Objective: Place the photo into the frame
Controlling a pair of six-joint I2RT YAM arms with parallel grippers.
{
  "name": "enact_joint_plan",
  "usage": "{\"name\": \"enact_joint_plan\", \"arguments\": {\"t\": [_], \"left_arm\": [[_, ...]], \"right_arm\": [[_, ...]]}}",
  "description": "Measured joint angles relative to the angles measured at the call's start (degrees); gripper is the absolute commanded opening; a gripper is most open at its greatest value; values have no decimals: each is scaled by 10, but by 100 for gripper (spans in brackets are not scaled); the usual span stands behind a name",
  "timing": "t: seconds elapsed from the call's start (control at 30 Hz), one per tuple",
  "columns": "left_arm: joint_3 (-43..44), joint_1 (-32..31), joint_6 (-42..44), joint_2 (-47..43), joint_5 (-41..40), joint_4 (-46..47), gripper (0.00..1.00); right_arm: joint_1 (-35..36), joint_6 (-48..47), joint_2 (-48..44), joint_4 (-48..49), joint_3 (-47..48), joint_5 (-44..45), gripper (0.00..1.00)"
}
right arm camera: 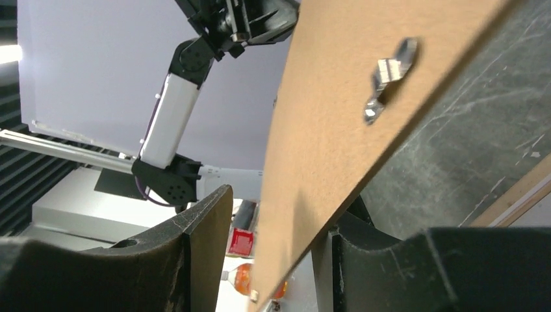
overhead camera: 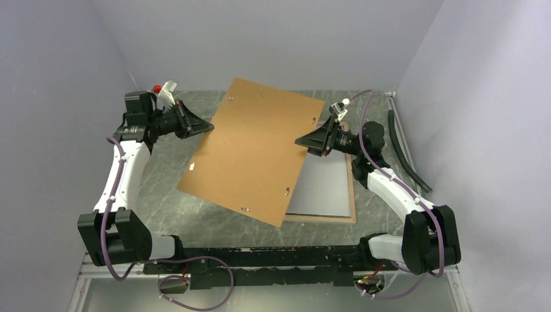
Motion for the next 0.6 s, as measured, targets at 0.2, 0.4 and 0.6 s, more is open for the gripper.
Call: {"name": "enact_joint_plan", "arguments": {"t": [0.2,0.4,0.6], "left_arm": [[-5,0,-17,22,-63,-6,3],[-20,-7,-25,22,-119,7,3],[-31,-25,-8,22,-167,30,3]], "right_arm": [[1,0,0,-9,-6,-6,51],[17,-5,-4,-30,-32,33,46],[30,28,15,-3,-53,92,38]]}}
